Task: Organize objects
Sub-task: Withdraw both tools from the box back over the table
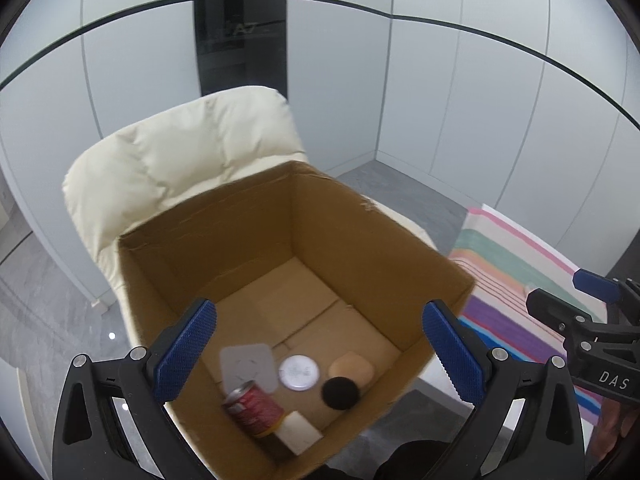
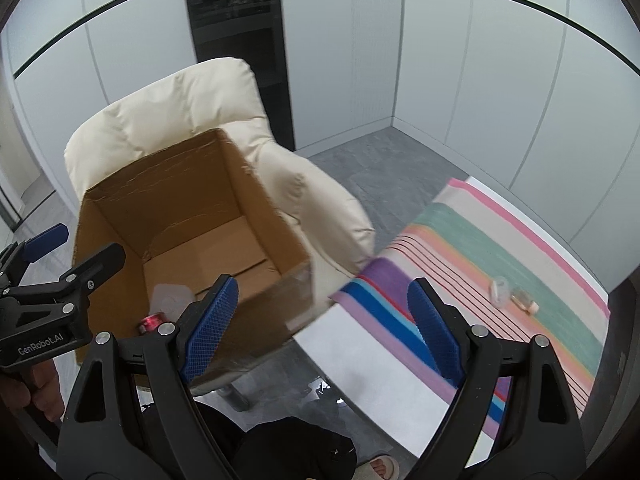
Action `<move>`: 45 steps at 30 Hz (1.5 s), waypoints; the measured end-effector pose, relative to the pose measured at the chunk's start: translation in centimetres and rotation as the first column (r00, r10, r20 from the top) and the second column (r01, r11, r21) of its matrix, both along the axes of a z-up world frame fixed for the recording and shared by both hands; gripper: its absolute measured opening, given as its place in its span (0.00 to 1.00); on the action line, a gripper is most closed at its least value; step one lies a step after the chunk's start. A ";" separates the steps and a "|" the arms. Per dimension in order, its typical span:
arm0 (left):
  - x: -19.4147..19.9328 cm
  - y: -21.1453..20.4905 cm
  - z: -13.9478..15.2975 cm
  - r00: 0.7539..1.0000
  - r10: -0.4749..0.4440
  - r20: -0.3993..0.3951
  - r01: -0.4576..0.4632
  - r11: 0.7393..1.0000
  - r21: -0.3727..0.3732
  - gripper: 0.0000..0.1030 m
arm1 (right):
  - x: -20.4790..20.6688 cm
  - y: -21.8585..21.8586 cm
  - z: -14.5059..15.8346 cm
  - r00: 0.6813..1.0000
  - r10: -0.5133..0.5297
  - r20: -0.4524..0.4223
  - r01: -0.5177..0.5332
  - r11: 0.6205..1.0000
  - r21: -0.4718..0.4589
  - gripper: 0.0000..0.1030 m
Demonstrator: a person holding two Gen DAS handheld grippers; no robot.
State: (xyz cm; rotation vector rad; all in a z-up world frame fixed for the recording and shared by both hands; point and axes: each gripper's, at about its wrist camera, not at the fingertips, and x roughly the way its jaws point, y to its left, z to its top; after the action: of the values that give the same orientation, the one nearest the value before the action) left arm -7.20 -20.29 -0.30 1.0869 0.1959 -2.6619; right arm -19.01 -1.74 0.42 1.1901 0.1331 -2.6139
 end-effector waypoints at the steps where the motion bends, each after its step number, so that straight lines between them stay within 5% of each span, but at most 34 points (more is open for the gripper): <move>1: -0.3 0.5 0.0 1.000 -0.008 0.002 0.008 1.000 0.004 1.00 | 0.1 0.5 0.0 1.000 -0.009 -0.002 0.009 1.000 0.002 0.86; 16: -3.8 8.8 -0.4 0.989 -0.147 0.012 0.147 0.989 -0.005 1.00 | 0.7 10.8 -0.3 0.982 -0.188 -0.002 0.188 0.982 -0.004 0.86; 31: -7.0 18.5 -2.6 0.948 -0.308 0.076 0.310 0.951 -0.016 1.00 | 1.3 19.1 -2.0 0.942 -0.334 0.004 0.334 0.942 0.031 0.86; 45: -12.9 26.4 -7.0 0.909 -0.393 0.142 0.406 0.910 -0.080 1.00 | -1.2 26.9 -8.1 0.893 -0.443 0.077 0.439 0.896 0.065 0.86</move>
State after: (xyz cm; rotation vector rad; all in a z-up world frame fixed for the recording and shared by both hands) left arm -20.13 6.12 -7.31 1.3774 -0.2188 -2.8974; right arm -20.25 25.19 -7.70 1.5032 -0.1124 -2.9434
